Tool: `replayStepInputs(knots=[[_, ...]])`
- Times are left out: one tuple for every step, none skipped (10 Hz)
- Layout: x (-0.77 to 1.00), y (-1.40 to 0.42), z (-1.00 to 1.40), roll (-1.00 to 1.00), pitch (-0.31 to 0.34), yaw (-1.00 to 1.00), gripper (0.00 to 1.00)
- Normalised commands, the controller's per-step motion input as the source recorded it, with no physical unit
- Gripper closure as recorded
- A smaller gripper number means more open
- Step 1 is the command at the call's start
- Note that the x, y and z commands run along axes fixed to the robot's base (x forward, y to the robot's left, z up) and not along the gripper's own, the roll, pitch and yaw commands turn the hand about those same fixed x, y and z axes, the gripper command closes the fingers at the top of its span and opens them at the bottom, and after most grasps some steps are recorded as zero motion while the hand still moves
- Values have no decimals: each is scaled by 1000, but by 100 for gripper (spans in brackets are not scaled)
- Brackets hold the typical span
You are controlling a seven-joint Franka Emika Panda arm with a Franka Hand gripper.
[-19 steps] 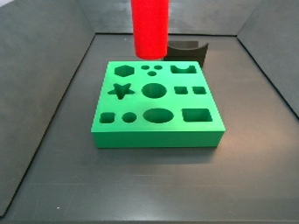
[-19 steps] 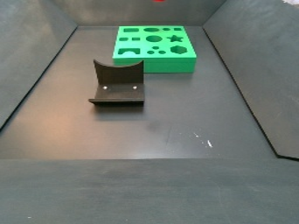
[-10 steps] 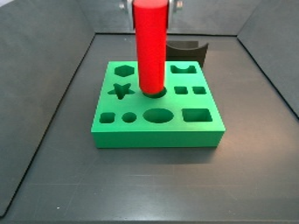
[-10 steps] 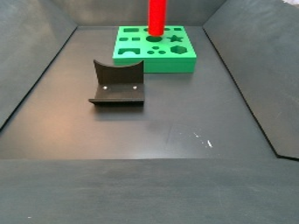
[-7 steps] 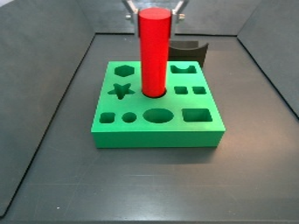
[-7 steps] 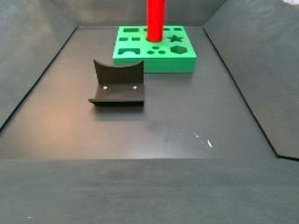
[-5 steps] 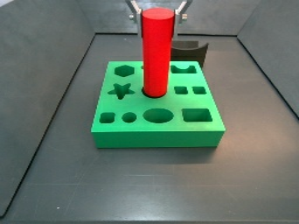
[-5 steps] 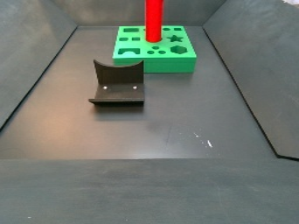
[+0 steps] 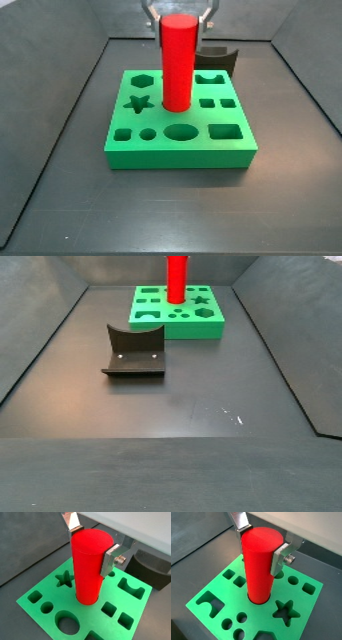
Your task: Insert the round object.
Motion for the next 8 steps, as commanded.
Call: replayStepInputs(knots=[[-37,43,-163,-11,0,-34,100],[-126,140,-97,1,0,-37,100],[-117,131,-109,0,0,-40,100],[-97,169,-160,4,0,-29,100],[-66,203,-183,49,0,0,100],[-106,206,-166,4,0,-26,100],[-143,197,-197,0,0,-49,100],[-86,171,-240,0,0,-37,100]])
